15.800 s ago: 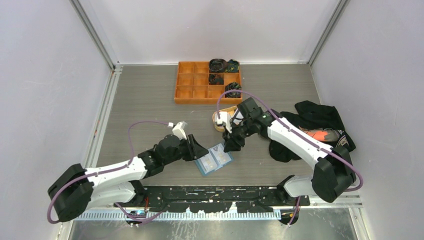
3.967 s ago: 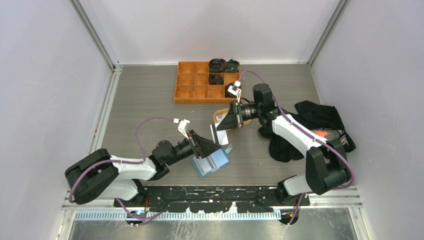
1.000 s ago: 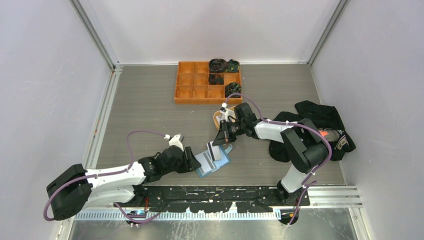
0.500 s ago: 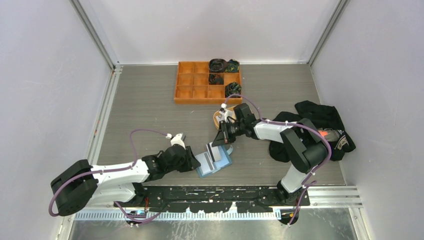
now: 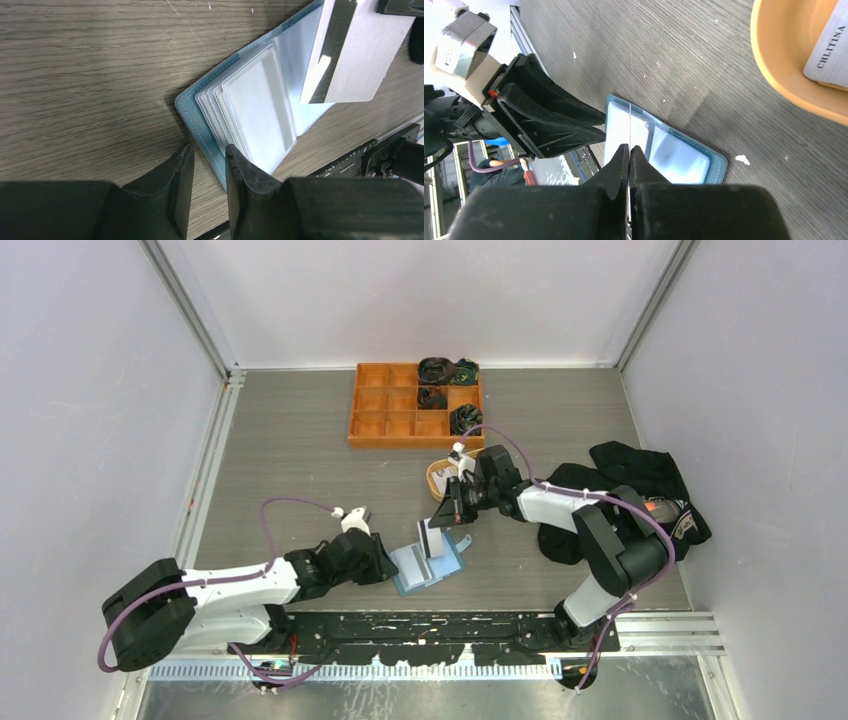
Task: Put the credit cards into the card holder
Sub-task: Insert the credit card into the card holder.
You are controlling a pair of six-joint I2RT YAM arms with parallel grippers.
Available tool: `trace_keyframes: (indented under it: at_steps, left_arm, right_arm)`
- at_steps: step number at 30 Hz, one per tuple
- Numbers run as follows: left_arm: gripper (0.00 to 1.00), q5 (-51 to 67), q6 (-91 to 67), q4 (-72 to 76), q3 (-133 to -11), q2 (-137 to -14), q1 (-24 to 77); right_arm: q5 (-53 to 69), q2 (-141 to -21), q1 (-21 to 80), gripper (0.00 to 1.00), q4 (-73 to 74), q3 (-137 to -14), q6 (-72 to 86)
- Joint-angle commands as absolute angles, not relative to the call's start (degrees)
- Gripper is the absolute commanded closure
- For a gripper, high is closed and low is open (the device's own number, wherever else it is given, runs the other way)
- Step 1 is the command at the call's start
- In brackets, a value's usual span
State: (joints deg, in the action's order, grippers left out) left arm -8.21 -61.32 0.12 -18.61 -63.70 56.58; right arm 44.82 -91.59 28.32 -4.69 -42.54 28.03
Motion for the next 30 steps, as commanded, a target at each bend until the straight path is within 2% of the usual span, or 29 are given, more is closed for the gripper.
trace_keyframes:
  at_steps: [1, 9, 19, 30]
  left_arm:
    - [0.70, -9.8, -60.6, -1.9, -19.5, -64.3, 56.7]
    - [0.68, -9.1, -60.3, -1.6, -19.3, -62.7, 56.7]
    - [0.56, -8.2, -60.9, -2.7, -19.0, -56.6, 56.7]
    - [0.53, -6.4, -61.0, -0.3, -21.5, -66.4, 56.9]
  right_arm:
    - [43.4, -93.4, 28.1, 0.99, -5.9, -42.4, 27.3]
    - [44.0, -97.0, 28.2, 0.99, -6.0, -42.5, 27.4]
    - [46.7, -97.4, 28.2, 0.99, -10.1, -41.1, 27.9]
    - [49.0, -97.9, 28.2, 0.99, -11.5, -39.0, 28.0]
